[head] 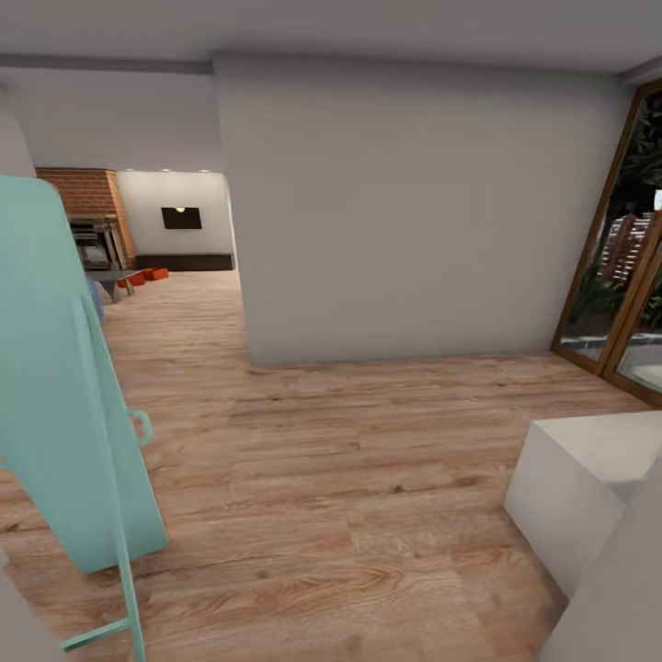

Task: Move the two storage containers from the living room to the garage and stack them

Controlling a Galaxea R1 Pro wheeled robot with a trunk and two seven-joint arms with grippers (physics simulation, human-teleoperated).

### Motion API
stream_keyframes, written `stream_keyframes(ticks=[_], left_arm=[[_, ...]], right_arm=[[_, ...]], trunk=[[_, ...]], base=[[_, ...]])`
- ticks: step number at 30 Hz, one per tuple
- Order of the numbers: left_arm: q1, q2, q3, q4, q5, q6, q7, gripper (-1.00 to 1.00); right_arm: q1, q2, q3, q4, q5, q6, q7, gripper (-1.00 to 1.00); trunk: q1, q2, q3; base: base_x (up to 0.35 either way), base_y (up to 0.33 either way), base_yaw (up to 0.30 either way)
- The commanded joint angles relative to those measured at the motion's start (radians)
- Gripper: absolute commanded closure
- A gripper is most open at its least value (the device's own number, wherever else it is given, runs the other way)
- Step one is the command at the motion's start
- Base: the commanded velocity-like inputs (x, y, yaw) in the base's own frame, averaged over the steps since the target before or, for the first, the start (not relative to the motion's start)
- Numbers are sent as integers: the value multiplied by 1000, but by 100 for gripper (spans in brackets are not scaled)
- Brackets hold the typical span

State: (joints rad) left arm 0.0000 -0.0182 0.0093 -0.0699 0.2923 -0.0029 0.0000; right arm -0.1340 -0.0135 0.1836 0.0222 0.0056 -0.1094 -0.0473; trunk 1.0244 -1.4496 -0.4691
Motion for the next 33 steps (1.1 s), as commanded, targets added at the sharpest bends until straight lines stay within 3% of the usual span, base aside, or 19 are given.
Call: stream_keyframes(ticks=[1,33], left_arm=[[0,0,0,-1,5,0,0,-100],[0,0,0,-1,5,0,0,-100]], right_arm=[[-1,0,6,2,1,-5,-3,-100],[-1,2,5,2,5,-12,-3,-100]], trunk=[[1,0,-1],[1,0,-1]], base=[[322,0,0],[322,0,0]])
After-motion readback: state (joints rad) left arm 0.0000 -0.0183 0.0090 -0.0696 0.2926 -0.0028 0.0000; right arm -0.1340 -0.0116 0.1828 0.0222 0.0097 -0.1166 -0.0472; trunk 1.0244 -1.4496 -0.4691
